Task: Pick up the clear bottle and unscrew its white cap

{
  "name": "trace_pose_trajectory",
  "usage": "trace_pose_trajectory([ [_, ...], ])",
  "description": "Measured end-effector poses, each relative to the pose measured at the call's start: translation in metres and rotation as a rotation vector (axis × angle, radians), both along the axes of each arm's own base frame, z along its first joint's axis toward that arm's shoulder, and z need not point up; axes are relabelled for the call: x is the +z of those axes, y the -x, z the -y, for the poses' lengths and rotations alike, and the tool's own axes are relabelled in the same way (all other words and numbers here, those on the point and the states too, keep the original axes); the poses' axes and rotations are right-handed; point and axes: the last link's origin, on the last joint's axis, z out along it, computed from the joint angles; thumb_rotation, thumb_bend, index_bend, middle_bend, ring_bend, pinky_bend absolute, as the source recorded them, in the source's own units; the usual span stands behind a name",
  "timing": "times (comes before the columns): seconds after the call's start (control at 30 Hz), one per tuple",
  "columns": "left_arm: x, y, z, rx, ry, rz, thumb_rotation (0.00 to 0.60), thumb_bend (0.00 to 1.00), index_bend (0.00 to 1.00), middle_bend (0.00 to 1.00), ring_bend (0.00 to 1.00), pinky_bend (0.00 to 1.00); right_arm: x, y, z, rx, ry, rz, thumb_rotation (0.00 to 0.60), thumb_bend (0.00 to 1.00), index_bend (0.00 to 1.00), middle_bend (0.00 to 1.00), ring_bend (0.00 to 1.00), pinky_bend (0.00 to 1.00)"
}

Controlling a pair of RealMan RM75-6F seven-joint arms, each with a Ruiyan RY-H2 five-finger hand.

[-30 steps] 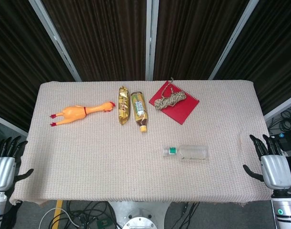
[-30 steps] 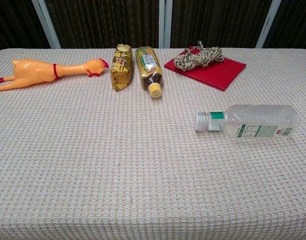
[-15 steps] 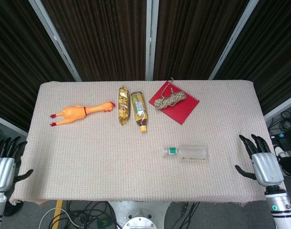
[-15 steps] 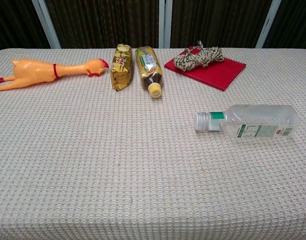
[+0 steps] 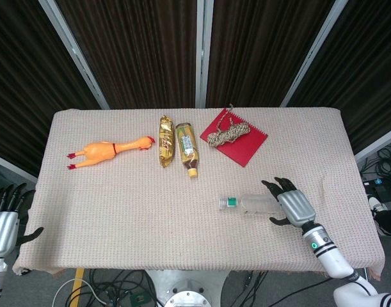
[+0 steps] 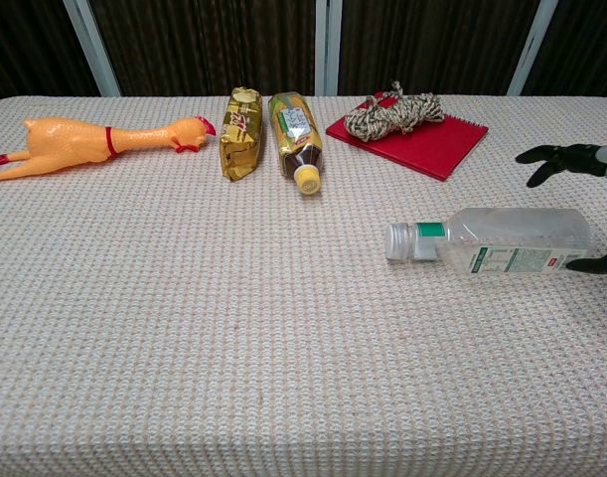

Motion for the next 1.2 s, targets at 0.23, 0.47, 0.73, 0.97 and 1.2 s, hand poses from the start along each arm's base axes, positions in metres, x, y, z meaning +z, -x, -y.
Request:
trace_pose_trajectory([
  [0.23,0.003,0.000,0.001,-0.002,-0.002,0.010,0.600,0.00,0.19,0.07,0.00,0.05,-0.021,-0.003,0.010,-0.006,-0.023,0.029,0.600,0.11,0.20,0.24,0.04,0.13],
  [0.47,0.003,0.001,0.003,0.001,0.000,0.014,0.600,0.00,0.19,0.07,0.00,0.05,-0.020,-0.002,0.010,0.004,0.001,0.030,0.600,0.12,0.21,0.28,0.08,0.20],
  [0.73,0.003,0.002,0.004,0.007,0.004,0.013,0.600,0.00,0.19,0.07,0.00,0.05,-0.026,-0.003,0.010,0.019,0.008,0.032,0.600,0.13,0.25,0.33,0.16,0.28],
  [0.97,0.004,-0.002,0.000,-0.022,0.004,0.017,0.600,0.00,0.19,0.07,0.00,0.05,-0.028,-0.006,0.011,0.048,0.042,0.050,0.600,0.21,0.42,0.46,0.30,0.45],
  [1.2,0.007,-0.019,-0.025,-0.127,0.015,0.042,0.600,0.00,0.19,0.07,0.00,0.05,-0.025,-0.014,0.012,0.061,0.058,0.151,0.600,0.24,0.45,0.48,0.32,0.48],
])
